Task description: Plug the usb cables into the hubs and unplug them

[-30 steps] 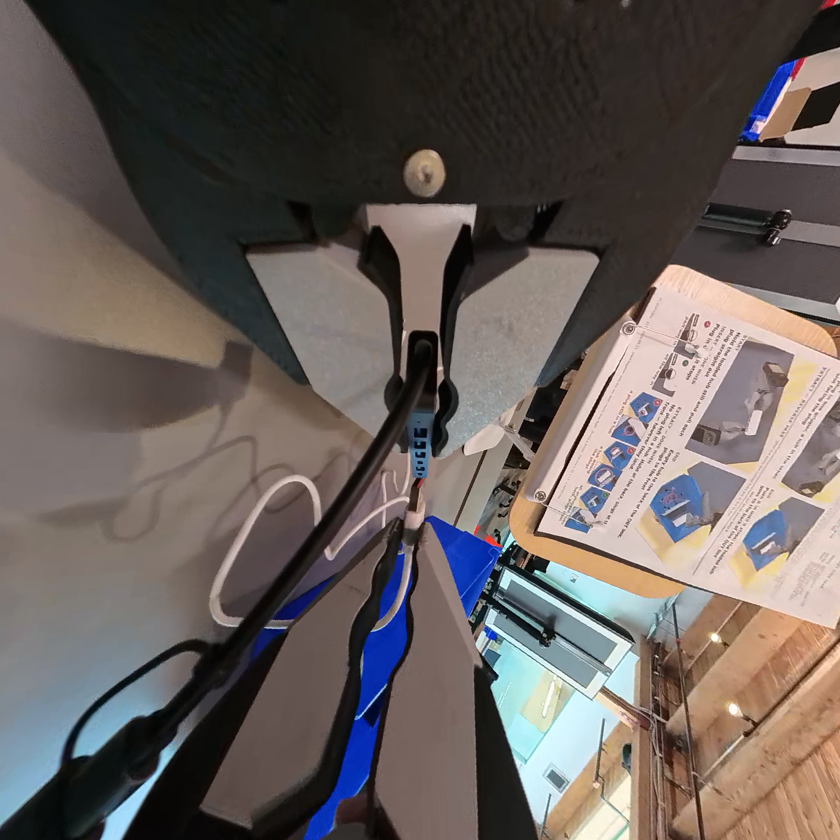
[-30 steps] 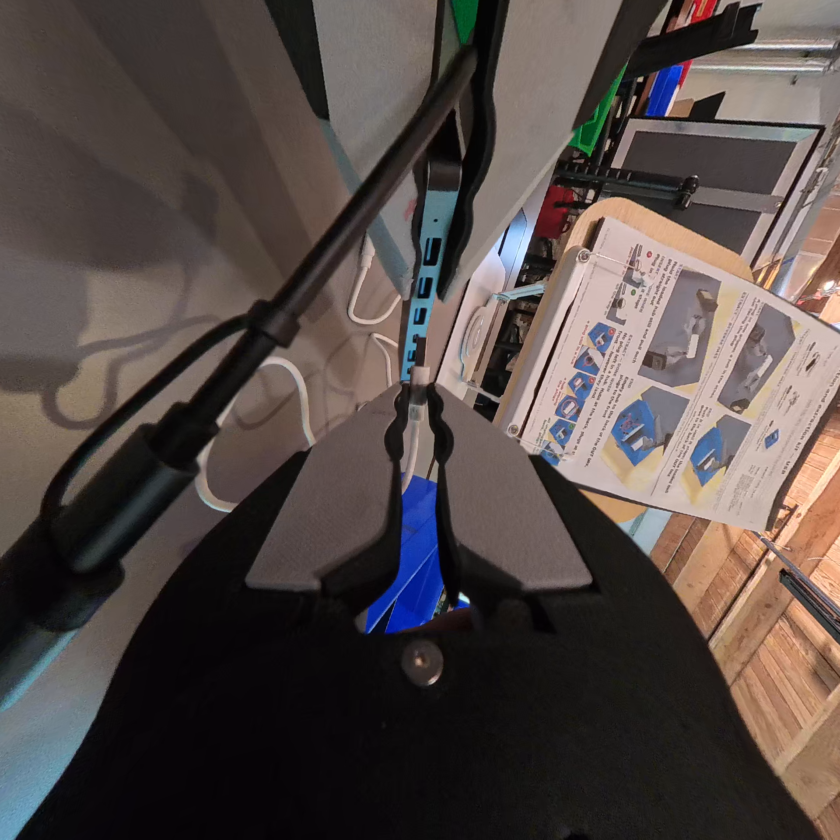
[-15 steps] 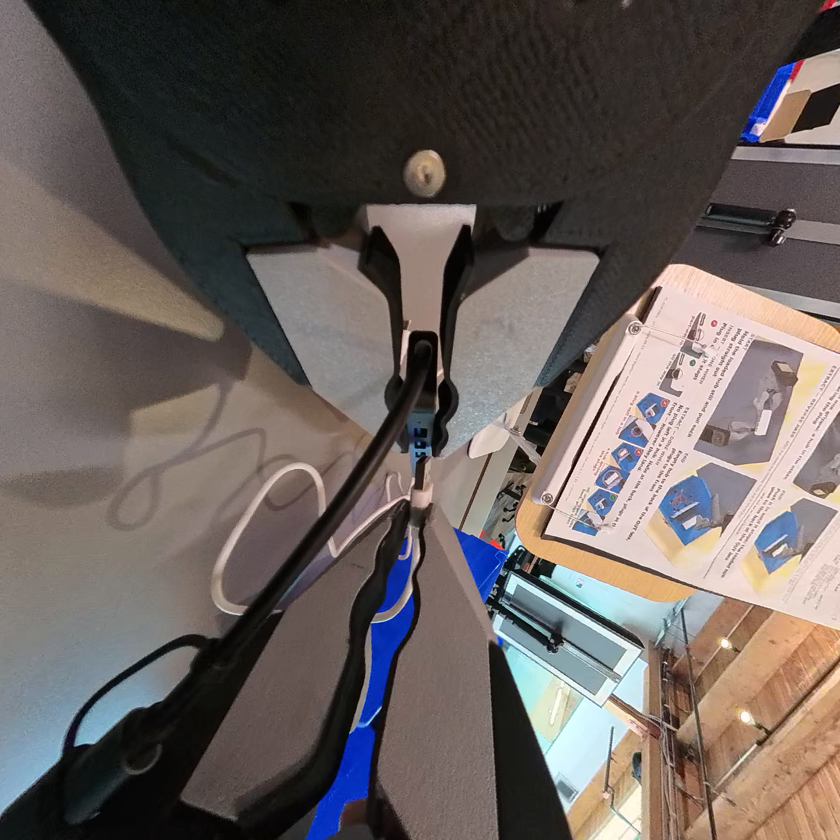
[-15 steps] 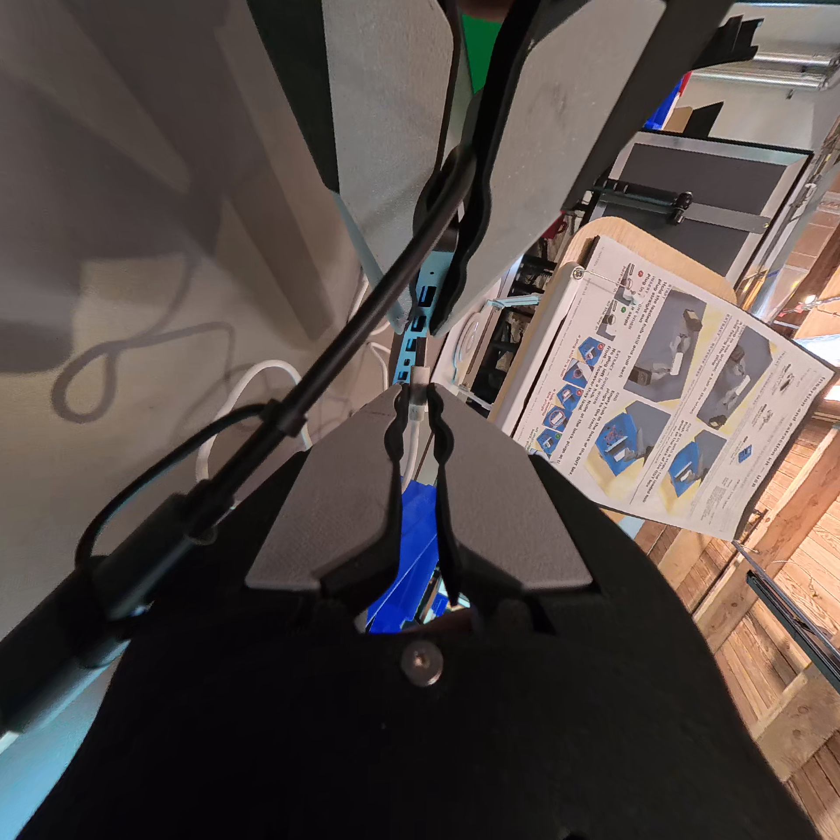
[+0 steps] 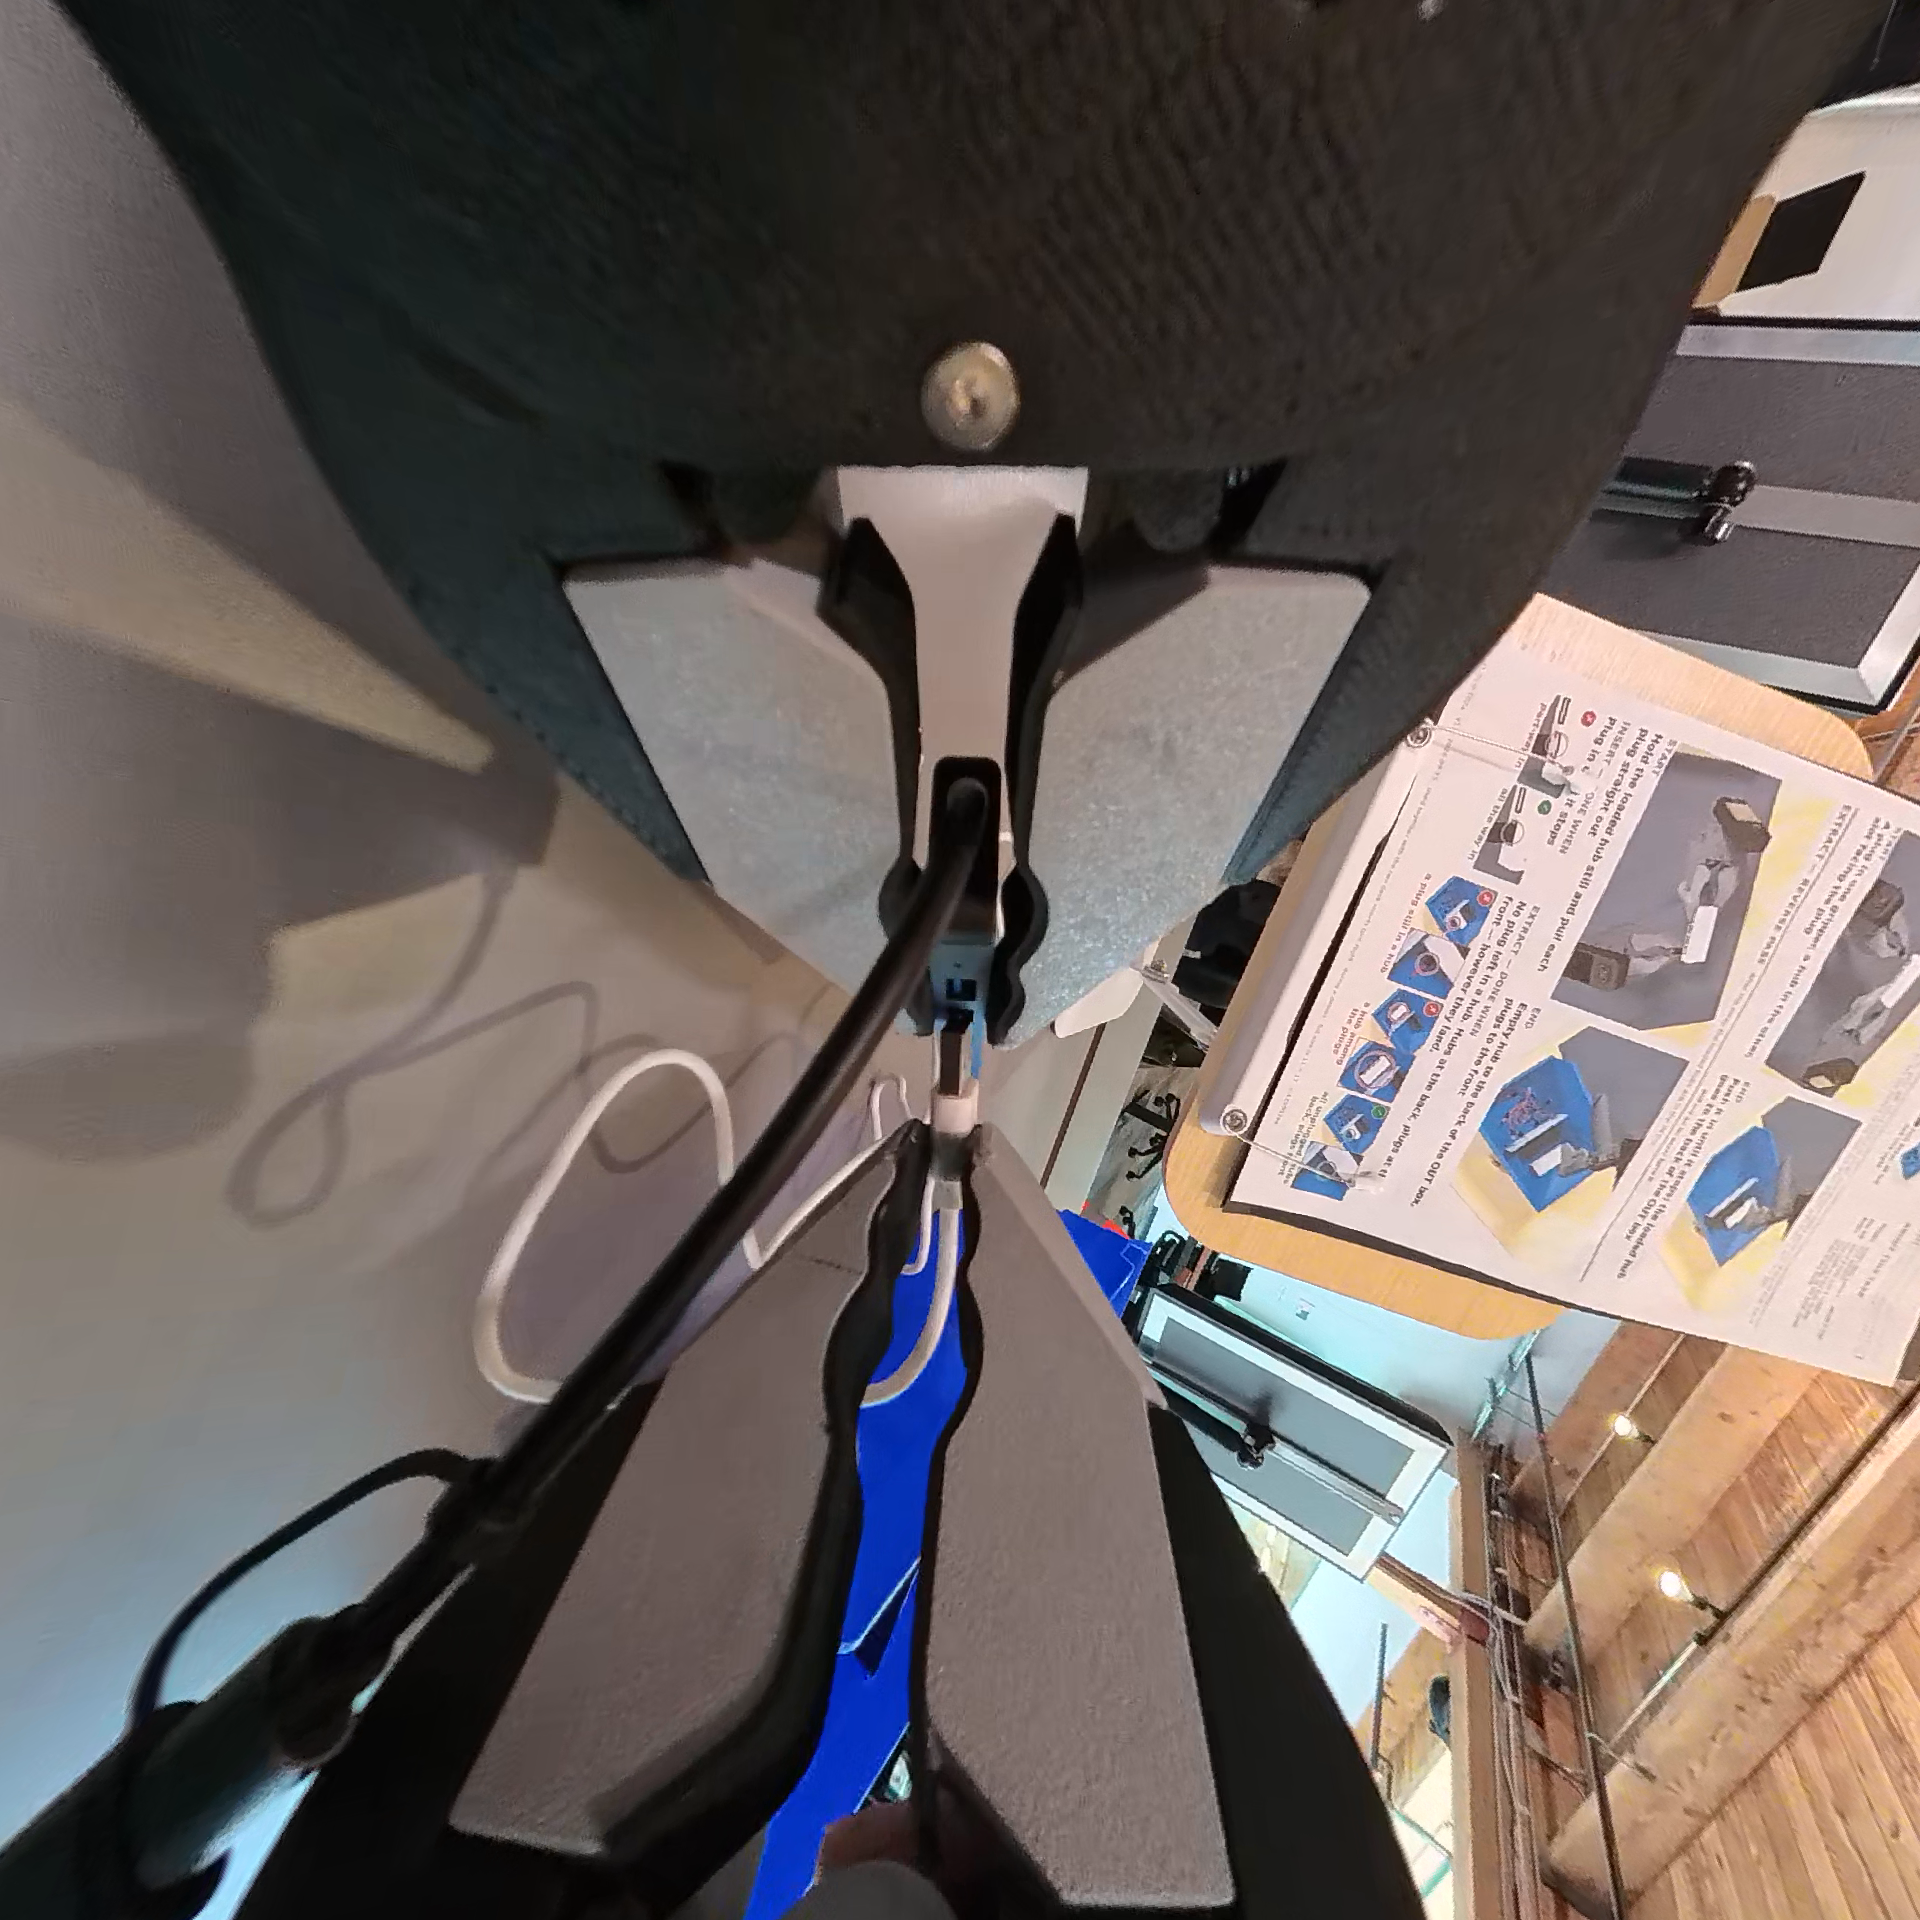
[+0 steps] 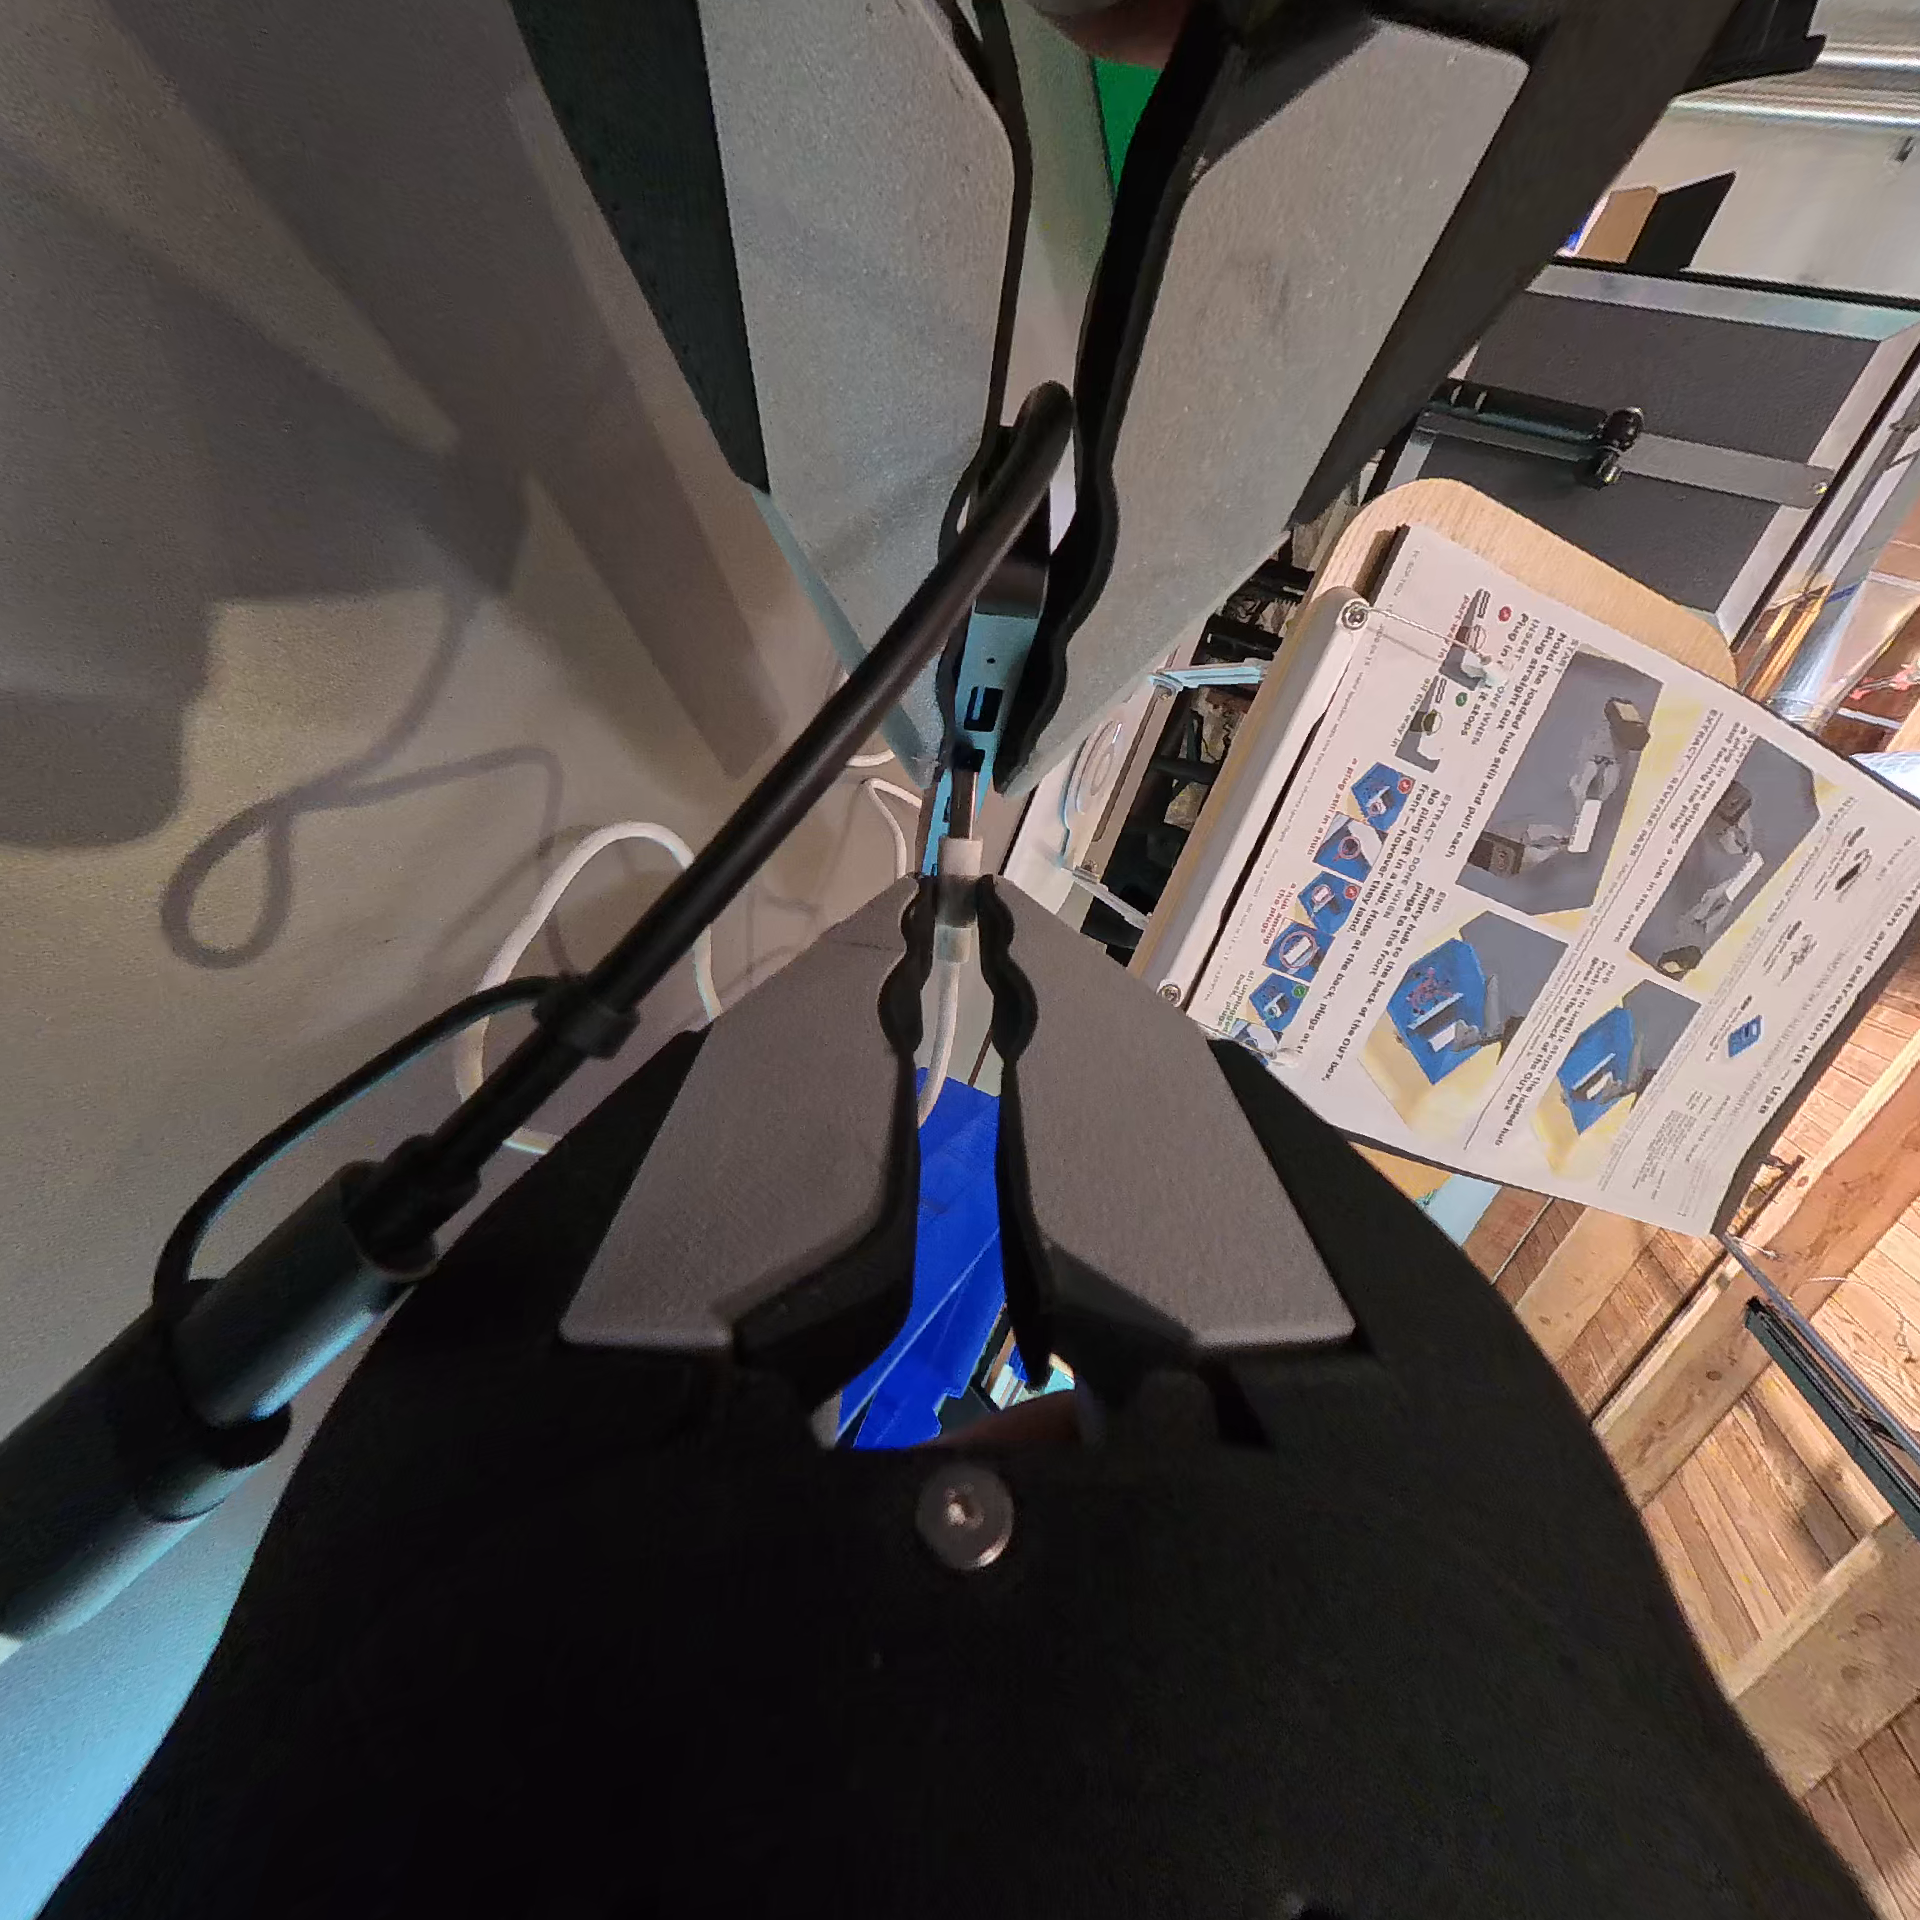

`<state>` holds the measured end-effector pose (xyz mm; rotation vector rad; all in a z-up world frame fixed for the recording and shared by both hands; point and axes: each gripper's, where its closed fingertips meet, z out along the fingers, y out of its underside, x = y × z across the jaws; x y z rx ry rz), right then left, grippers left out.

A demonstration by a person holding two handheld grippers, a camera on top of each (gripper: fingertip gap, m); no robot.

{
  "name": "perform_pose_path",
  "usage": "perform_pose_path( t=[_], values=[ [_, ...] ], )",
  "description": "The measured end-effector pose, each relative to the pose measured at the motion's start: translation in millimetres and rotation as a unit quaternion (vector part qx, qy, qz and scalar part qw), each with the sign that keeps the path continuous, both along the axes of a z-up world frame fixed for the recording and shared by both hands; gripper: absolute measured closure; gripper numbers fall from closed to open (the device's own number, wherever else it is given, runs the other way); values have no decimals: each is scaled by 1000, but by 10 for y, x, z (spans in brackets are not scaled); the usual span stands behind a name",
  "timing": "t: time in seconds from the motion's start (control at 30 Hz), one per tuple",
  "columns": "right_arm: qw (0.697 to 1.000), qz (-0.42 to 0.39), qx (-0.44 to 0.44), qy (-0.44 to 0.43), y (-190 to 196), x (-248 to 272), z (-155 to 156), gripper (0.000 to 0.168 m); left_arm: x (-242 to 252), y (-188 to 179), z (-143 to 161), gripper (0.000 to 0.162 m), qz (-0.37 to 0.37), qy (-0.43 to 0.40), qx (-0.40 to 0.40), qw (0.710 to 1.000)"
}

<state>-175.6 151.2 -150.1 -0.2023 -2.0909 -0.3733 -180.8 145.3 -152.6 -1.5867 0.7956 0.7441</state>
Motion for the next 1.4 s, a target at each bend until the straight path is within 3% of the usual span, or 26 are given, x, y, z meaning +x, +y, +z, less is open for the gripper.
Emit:
perform_pose_path(
  t=[0.27, 0.63, 0.97, 1.27, 1.4],
  values=[
    [998, 16, -61, 20, 38, -35, -26, 163, -23, 5, -1, 156, 2, -21, -3, 1000],
    [988, 46, -145, -18, -34, 42, -89, 163, 34, 16, -99, 156, -12, -25, -27, 999],
    [944, 64, -309, -96, -194, 64, -223, 164, 77, 15, -289, 156, -30, -64, -84, 994],
    [919, 70, -379, -79, -251, -65, -138, 168, 21, -17, -218, 155, -28, -100, -80, 991],
    [910, 2, -413, -39, 27, -160, -71, 167, 20, -48, -243, 156, -35, -84, -84, 992]
  ],
)
